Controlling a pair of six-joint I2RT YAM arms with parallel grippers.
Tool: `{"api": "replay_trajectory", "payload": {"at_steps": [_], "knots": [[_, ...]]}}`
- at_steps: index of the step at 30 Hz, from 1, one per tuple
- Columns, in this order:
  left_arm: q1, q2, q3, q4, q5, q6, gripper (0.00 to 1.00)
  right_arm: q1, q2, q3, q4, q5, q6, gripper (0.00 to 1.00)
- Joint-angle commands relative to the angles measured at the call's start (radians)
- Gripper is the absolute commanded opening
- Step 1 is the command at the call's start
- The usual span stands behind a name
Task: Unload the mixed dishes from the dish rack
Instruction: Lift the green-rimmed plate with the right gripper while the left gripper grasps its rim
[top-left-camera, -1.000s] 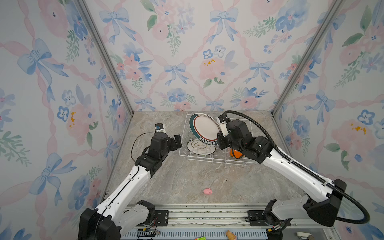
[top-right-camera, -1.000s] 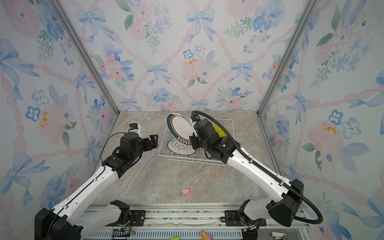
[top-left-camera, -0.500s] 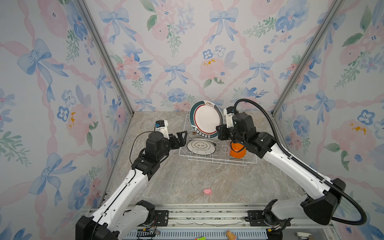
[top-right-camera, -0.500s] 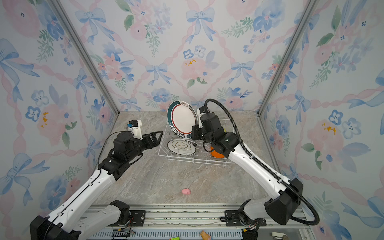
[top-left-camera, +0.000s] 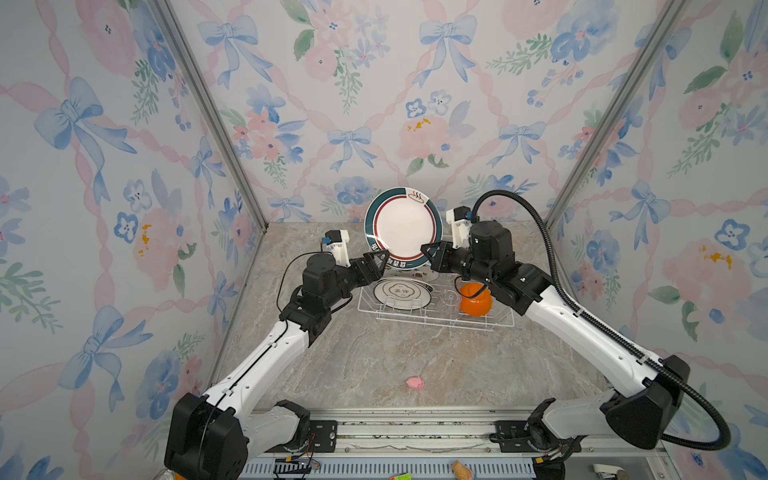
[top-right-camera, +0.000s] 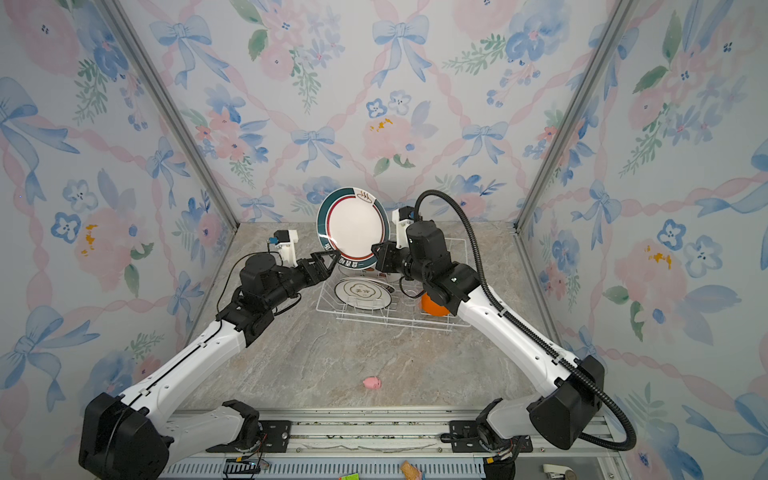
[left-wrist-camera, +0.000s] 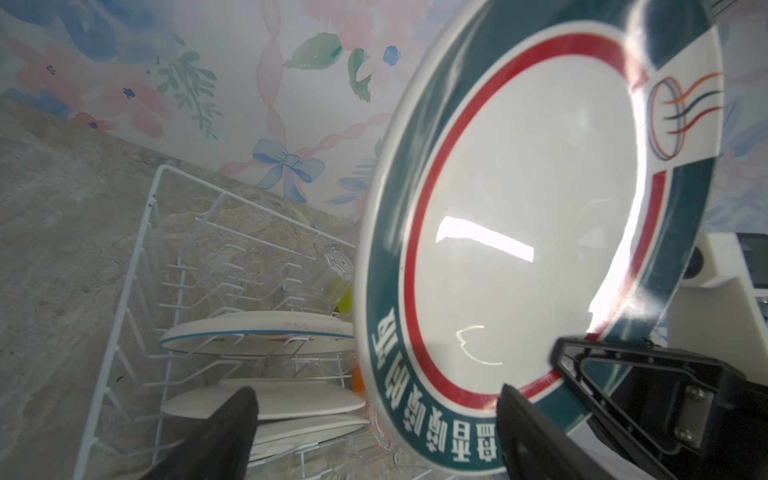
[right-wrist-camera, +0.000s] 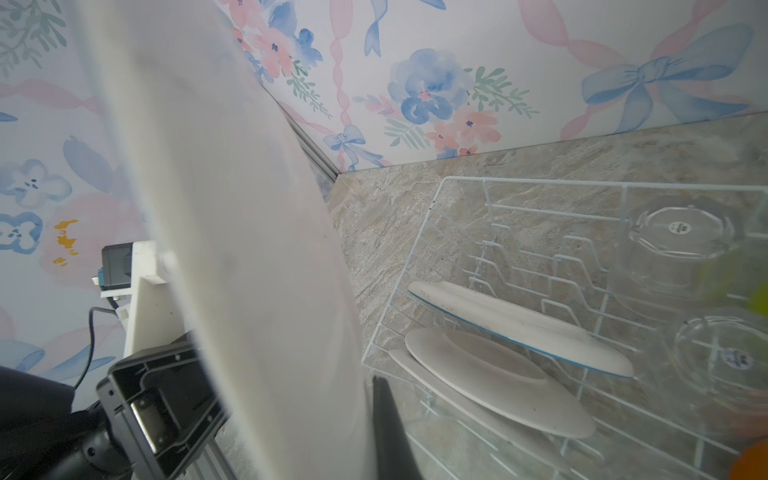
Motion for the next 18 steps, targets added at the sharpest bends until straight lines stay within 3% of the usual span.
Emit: {"api": "replay_trajectory", "payload": {"at_steps": [1, 4, 18], "knots": [[-0.003, 0.015, 0.036, 0.076, 0.022, -0.016, 0.83, -0.022, 0.001, -0.016, 0.133, -0.081, 0.081, 0.00], [-0.002, 0.022, 0.036, 0.104, 0.017, -0.026, 0.73, -0.032, -0.003, -0.030, 0.154, -0.112, 0.113, 0.00], [0.026, 0.101, 0.054, 0.196, 0.081, -0.098, 0.53, -0.041, 0.027, -0.038, 0.197, -0.203, 0.154, 0.00]]}}
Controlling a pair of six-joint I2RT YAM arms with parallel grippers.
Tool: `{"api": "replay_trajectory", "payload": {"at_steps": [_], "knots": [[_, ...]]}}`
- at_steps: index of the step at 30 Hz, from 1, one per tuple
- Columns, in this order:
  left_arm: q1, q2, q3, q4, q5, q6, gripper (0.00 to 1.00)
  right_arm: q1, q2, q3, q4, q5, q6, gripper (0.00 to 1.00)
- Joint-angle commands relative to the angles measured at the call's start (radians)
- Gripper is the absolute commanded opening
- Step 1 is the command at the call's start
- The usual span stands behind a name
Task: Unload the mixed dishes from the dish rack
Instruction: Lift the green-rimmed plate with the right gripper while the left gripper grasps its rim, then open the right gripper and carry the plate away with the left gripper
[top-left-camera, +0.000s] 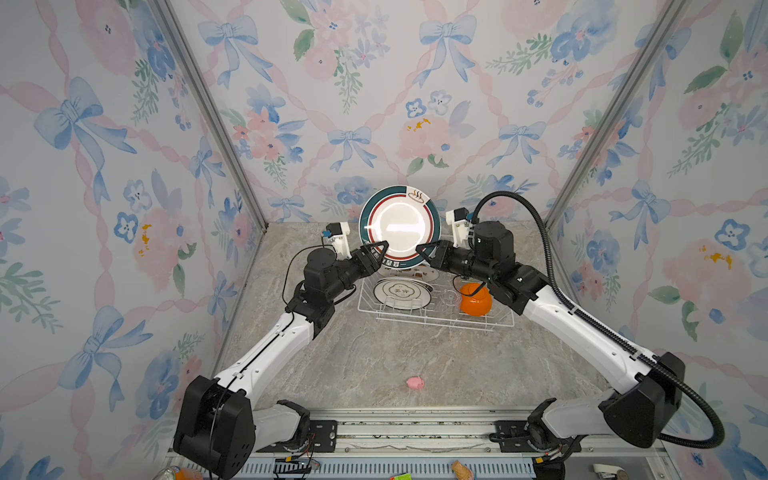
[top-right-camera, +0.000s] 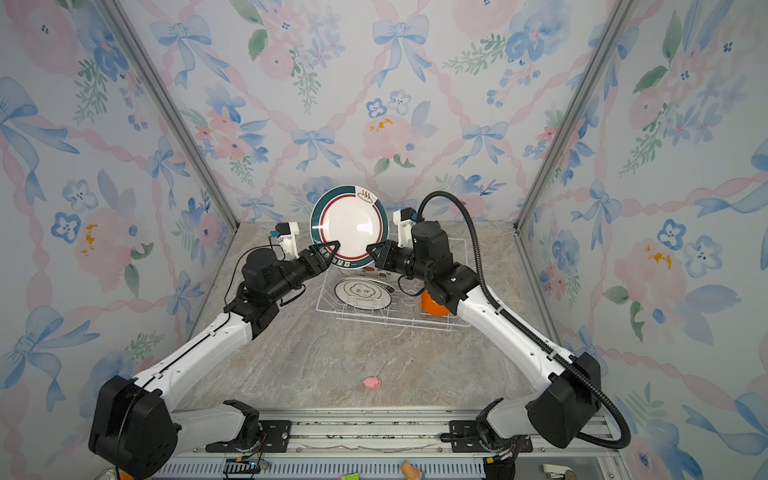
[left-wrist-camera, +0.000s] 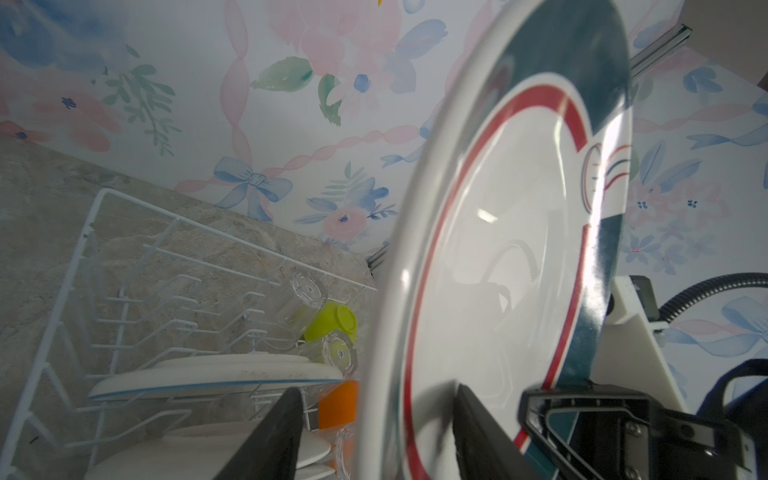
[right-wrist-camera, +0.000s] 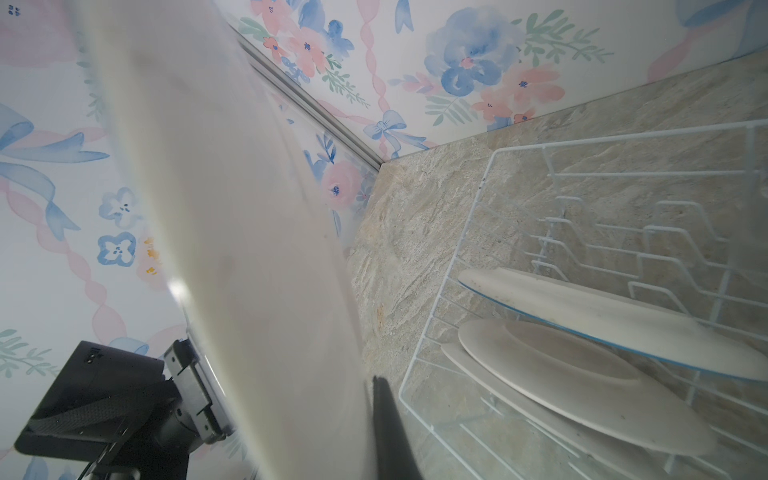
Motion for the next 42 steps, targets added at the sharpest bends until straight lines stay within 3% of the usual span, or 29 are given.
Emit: {"api": "replay_trajectory", "payload": {"at_steps": [1, 7, 13, 14, 17, 23, 30, 31, 35, 42], "knots": [[0.011, 0.024, 0.038, 0.041, 0.032, -0.023, 0.50, -0.008, 0.015, 0.013, 0.083, -0.054, 0.014, 0.00], [0.022, 0.035, 0.041, 0.041, 0.028, -0.017, 0.45, -0.009, 0.044, 0.017, 0.086, -0.075, 0.019, 0.00], [0.026, 0.036, 0.032, 0.040, 0.017, -0.002, 0.02, -0.009, 0.078, 0.018, 0.109, -0.097, 0.036, 0.04], [0.030, 0.039, 0.029, 0.040, 0.017, -0.006, 0.00, -0.008, 0.084, 0.021, 0.109, -0.100, 0.036, 0.07], [0.043, 0.046, 0.023, 0.039, 0.023, -0.019, 0.00, -0.008, 0.090, 0.028, 0.108, -0.102, 0.030, 0.15], [0.086, 0.034, 0.012, 0.028, 0.019, -0.028, 0.00, -0.011, 0.080, 0.021, 0.096, -0.087, -0.012, 0.61], [0.149, -0.023, 0.040, -0.089, -0.059, 0.029, 0.00, -0.030, 0.014, -0.027, 0.056, -0.015, -0.104, 0.87], [0.159, -0.035, 0.041, -0.101, -0.069, 0.034, 0.00, -0.032, 0.005, -0.029, 0.038, 0.008, -0.134, 0.95], [0.205, -0.074, 0.035, -0.135, -0.086, 0.039, 0.00, -0.034, -0.036, -0.021, -0.029, 0.075, -0.263, 0.97], [0.313, -0.151, 0.026, -0.231, -0.150, 0.047, 0.00, -0.033, -0.150, -0.068, -0.071, 0.239, -0.380, 0.97]]}}
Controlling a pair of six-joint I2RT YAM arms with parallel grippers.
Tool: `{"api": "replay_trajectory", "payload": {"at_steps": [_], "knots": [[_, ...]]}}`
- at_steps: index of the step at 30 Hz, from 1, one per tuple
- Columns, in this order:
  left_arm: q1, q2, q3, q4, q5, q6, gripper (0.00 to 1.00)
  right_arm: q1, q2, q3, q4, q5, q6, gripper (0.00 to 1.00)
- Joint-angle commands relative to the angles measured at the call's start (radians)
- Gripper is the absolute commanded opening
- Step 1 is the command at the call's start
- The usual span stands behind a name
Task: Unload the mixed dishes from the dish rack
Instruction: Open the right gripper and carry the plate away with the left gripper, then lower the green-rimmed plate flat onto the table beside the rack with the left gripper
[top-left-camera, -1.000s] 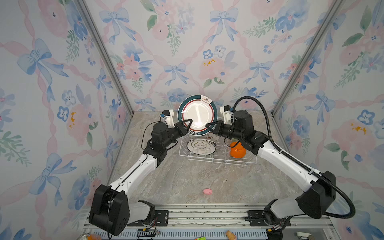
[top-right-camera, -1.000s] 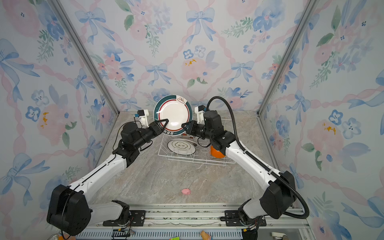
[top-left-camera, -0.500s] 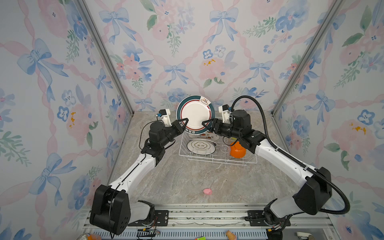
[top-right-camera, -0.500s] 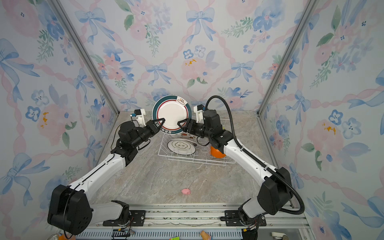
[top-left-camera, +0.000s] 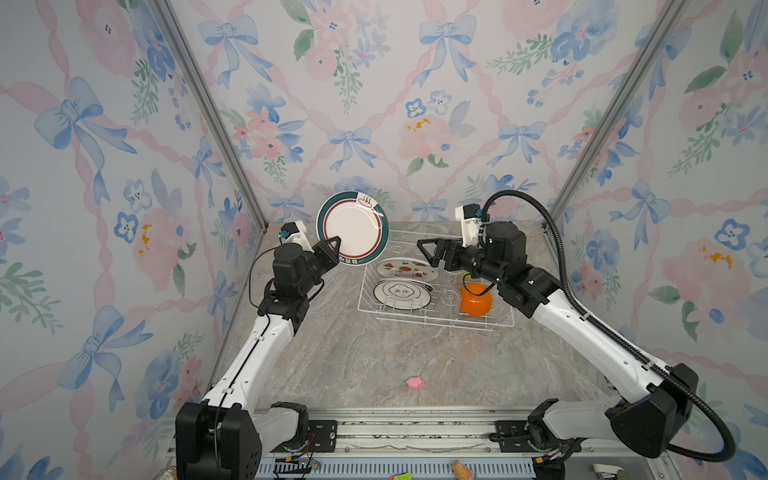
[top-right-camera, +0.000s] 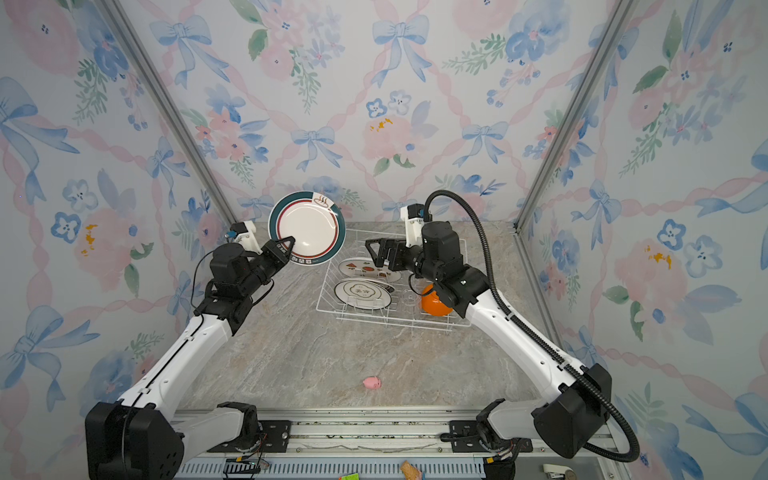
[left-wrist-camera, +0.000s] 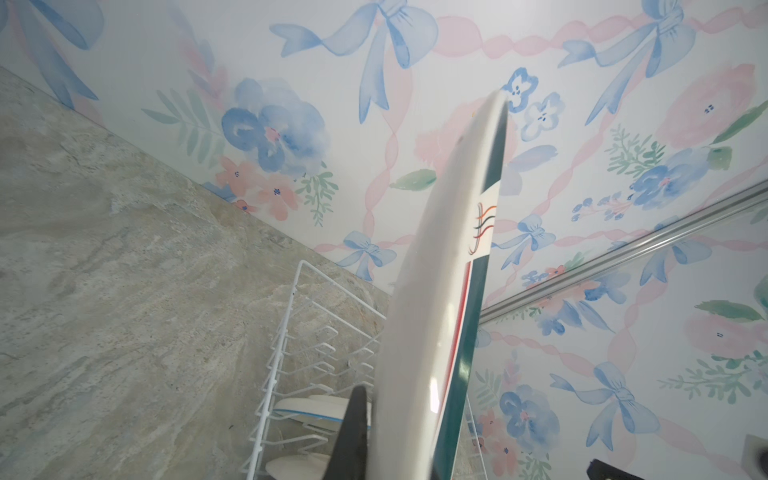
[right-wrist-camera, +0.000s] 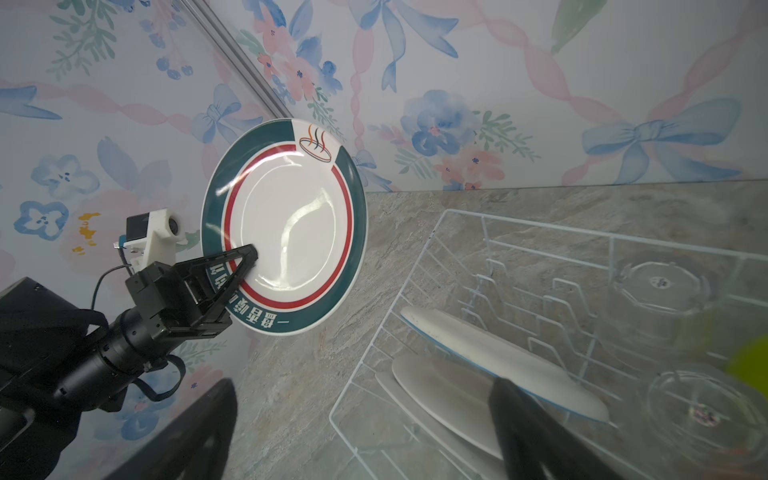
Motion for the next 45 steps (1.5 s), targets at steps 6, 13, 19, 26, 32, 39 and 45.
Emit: {"api": "replay_trajectory", "payload": {"at_steps": [6, 13, 19, 26, 32, 39, 45], "knots": [[0.142, -0.113, -0.024, -0.065, -0.066, 0.030, 0.00, -0.004, -0.139, -0.102, -0.087, 0.185, -0.136, 0.97], [0.272, -0.167, -0.058, -0.201, -0.081, 0.066, 0.00, -0.004, -0.260, -0.180, -0.143, 0.249, -0.161, 0.97], [0.299, -0.142, -0.214, -0.127, 0.007, -0.017, 0.00, -0.004, -0.301, -0.236, -0.182, 0.239, -0.151, 0.97], [0.329, -0.040, -0.222, -0.131, 0.037, 0.020, 0.00, -0.004, -0.332, -0.268, -0.237, 0.257, -0.155, 0.97], [0.331, 0.043, -0.260, -0.045, 0.096, -0.031, 0.00, -0.003, -0.327, -0.288, -0.239, 0.247, -0.123, 0.97], [0.334, 0.159, -0.224, -0.062, 0.096, 0.003, 0.00, -0.004, -0.326, -0.309, -0.251, 0.245, -0.114, 0.97], [0.333, 0.247, -0.212, -0.030, 0.128, 0.008, 0.00, -0.004, -0.303, -0.309, -0.288, 0.238, -0.112, 0.97]]}}
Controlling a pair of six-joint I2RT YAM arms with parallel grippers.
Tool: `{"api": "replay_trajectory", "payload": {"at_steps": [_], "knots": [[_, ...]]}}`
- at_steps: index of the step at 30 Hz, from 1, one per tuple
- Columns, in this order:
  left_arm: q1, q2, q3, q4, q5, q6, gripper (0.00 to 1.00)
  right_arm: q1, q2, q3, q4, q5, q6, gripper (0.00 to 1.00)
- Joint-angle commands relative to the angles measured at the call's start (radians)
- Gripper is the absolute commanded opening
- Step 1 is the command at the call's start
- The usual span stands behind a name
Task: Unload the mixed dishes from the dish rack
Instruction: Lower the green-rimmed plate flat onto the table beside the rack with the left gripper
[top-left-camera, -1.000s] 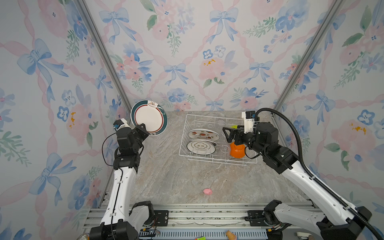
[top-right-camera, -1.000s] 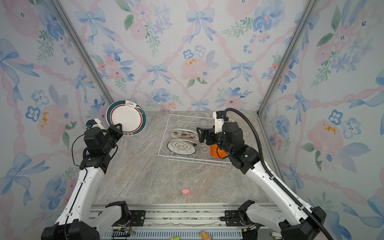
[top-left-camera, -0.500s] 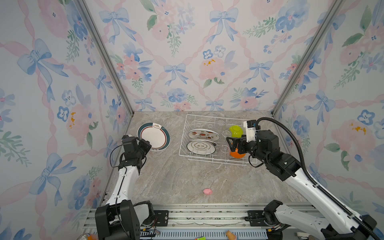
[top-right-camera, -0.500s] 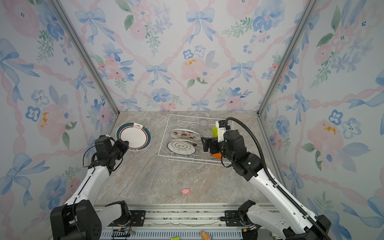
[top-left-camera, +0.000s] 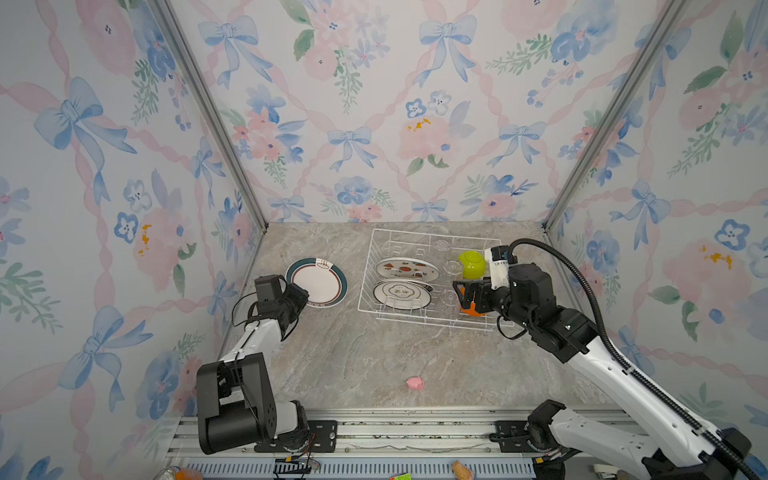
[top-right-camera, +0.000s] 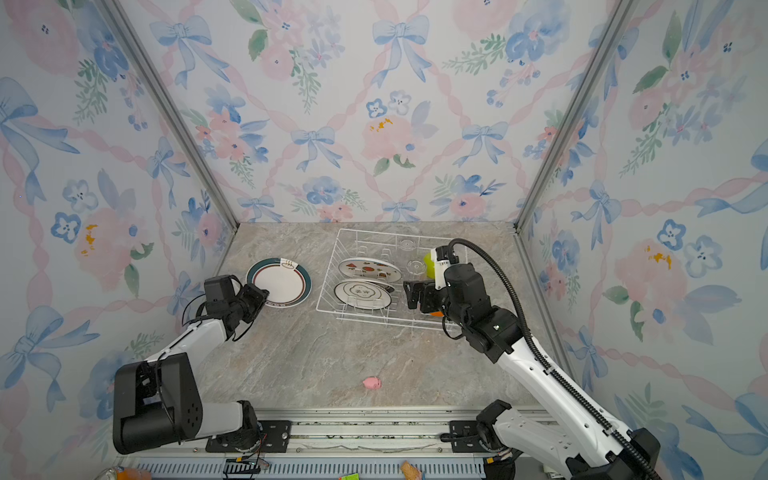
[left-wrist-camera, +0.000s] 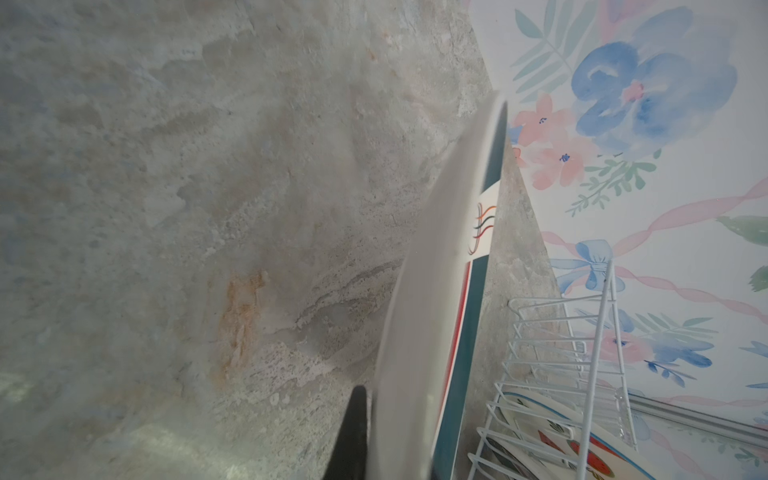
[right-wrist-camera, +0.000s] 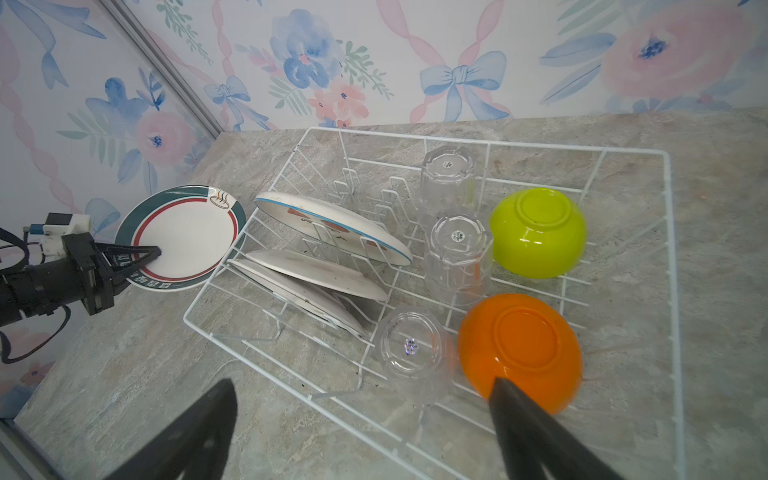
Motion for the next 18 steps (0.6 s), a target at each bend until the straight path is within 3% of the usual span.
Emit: {"api": "replay_trajectory", "payload": {"at_steps": [1, 18], "knots": [[0.008, 0.030, 0.041, 0.064, 0.043, 0.024, 0.00, -0.004, 0.013, -0.014, -0.037, 0.001, 0.010, 0.97], [-0.019, 0.116, -0.049, 0.059, 0.040, 0.064, 0.01, -0.003, 0.077, -0.008, -0.058, -0.008, 0.020, 0.97]]}}
